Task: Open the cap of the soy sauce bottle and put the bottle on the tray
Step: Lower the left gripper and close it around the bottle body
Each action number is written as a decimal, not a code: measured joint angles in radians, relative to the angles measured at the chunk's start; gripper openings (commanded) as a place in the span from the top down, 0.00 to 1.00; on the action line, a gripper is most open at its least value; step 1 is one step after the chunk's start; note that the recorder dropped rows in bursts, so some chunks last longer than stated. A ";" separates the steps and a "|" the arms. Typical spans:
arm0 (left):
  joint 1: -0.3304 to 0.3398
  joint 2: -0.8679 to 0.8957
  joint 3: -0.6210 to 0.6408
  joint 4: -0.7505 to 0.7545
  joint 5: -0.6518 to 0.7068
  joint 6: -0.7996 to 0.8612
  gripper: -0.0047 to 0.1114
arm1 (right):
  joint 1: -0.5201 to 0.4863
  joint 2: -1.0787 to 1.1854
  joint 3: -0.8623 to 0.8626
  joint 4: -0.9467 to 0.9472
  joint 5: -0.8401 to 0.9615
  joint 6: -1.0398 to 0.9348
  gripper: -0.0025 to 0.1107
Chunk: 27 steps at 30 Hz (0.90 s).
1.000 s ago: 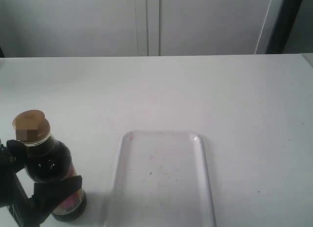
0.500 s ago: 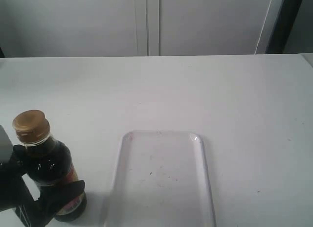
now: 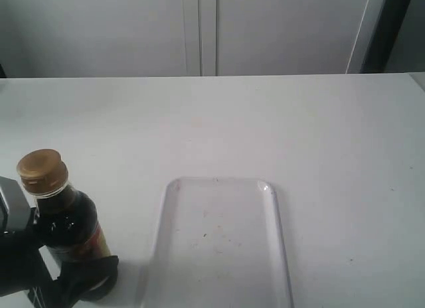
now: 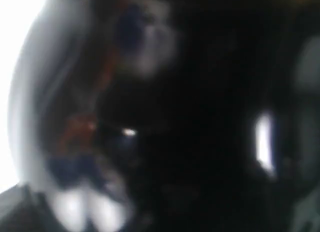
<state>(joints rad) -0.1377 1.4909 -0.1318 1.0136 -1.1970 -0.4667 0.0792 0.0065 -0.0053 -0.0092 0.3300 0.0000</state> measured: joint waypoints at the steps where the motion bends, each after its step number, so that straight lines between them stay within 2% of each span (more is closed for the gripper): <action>1: 0.000 0.004 0.000 0.000 0.000 0.005 0.32 | 0.000 0.000 0.000 0.000 0.000 0.000 0.98; 5: 0.000 0.020 -0.002 -0.005 -0.006 0.017 0.61 | 0.000 0.000 0.000 0.000 0.000 0.000 0.98; 9: 0.000 0.029 -0.002 -0.010 -0.014 0.038 0.96 | 0.000 0.000 0.000 0.000 0.000 0.000 0.98; 27: 0.000 0.031 -0.002 0.005 -0.020 0.092 0.96 | 0.000 0.000 0.000 0.000 0.000 0.015 0.98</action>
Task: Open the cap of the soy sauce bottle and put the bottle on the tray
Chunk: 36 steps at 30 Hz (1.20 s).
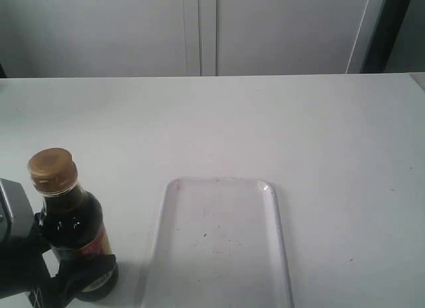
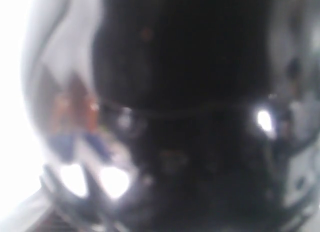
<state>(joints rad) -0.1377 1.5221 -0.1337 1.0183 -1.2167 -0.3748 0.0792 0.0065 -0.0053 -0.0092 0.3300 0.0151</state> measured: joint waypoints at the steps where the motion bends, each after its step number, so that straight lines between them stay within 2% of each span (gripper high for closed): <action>1: 0.000 0.000 0.000 0.000 0.000 0.004 0.96 | 0.000 0.000 0.000 -0.004 0.000 0.000 0.98; 6: 0.000 0.000 0.000 0.003 -0.002 0.010 0.96 | 0.000 0.000 0.000 -0.017 -0.058 0.003 0.98; 10: 0.000 0.000 0.000 0.005 -0.002 0.010 0.96 | 0.000 0.000 0.000 -0.019 -0.224 0.003 0.98; 15: 0.000 0.000 0.000 0.007 -0.002 0.010 0.96 | 0.000 0.000 0.000 0.030 -0.370 0.127 0.98; 19: 0.000 0.000 0.000 0.009 -0.002 0.010 0.96 | 0.000 -0.002 0.000 0.033 -0.520 0.149 0.98; 23: 0.000 0.000 0.000 0.009 -0.004 0.010 0.96 | 0.000 0.036 -0.085 0.033 -0.517 0.153 0.98; 36: 0.000 0.000 0.000 0.009 -0.004 0.010 0.96 | 0.000 0.405 -0.415 -0.024 -0.516 0.123 0.98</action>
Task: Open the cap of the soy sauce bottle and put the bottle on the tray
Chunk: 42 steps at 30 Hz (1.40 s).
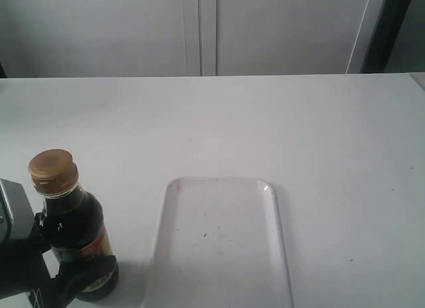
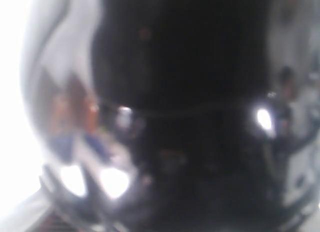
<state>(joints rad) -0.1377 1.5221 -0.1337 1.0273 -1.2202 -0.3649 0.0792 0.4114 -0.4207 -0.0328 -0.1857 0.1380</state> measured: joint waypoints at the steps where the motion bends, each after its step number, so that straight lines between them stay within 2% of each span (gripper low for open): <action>1: 0.000 0.000 0.000 0.000 0.000 0.000 0.96 | 0.000 0.041 -0.027 -0.008 0.004 0.000 0.98; 10: 0.000 0.000 0.000 0.002 0.000 0.002 0.96 | 0.001 0.232 -0.122 -0.079 0.023 0.000 0.98; 13: 0.000 0.000 0.000 0.002 0.000 0.002 0.96 | 0.038 0.291 -0.166 -0.108 0.035 0.000 0.98; 26: 0.000 0.000 0.000 0.004 0.000 0.004 0.96 | 0.332 0.557 -0.220 -0.182 0.064 -0.072 0.98; 34: 0.000 0.000 0.000 0.004 0.000 0.004 0.96 | 0.467 0.694 -0.237 -0.186 0.083 -0.104 0.98; 42: 0.000 0.000 0.000 0.006 0.000 0.004 0.96 | 0.538 0.822 -0.173 -0.186 -0.130 -0.104 0.98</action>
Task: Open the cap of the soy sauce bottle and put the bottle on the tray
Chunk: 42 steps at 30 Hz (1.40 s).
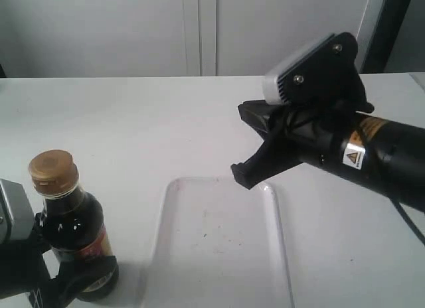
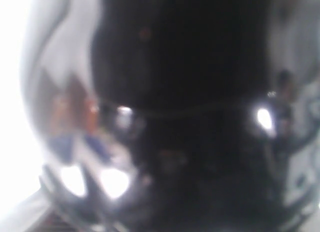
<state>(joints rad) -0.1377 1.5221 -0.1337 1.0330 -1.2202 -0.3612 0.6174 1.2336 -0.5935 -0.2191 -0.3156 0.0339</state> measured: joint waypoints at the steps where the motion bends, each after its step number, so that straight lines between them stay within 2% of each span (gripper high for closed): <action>1: 0.000 0.000 0.000 0.000 0.000 0.000 0.96 | 0.000 0.007 0.008 0.000 -0.017 0.000 0.98; 6: 0.000 0.000 0.000 0.000 0.000 0.000 0.96 | 0.018 0.058 0.052 0.000 -0.170 0.000 0.98; 10: 0.000 0.000 0.000 0.000 0.000 0.000 0.96 | 0.088 0.119 0.058 -0.009 -0.233 -0.042 0.98; 18: 0.000 0.000 0.000 0.002 0.000 0.000 0.96 | 0.202 0.253 0.049 0.099 -0.233 -0.310 0.98; 23: 0.000 0.000 0.000 0.004 0.000 0.000 0.96 | 0.272 0.313 -0.004 0.289 -0.220 -0.581 0.98; 30: 0.000 0.000 0.000 0.007 0.000 0.000 0.96 | 0.367 0.330 -0.064 0.559 -0.223 -0.845 0.98; 37: 0.000 0.000 0.000 0.007 0.000 0.000 0.96 | 0.445 0.332 -0.153 0.999 -0.212 -1.281 0.98; 42: 0.000 0.000 0.000 0.007 0.000 0.000 0.96 | 0.481 0.350 -0.160 1.026 -0.245 -1.355 0.98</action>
<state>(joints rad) -0.1377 1.5221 -0.1337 1.0404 -1.2202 -0.3612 1.0981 1.5831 -0.7534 0.8068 -0.5604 -1.3207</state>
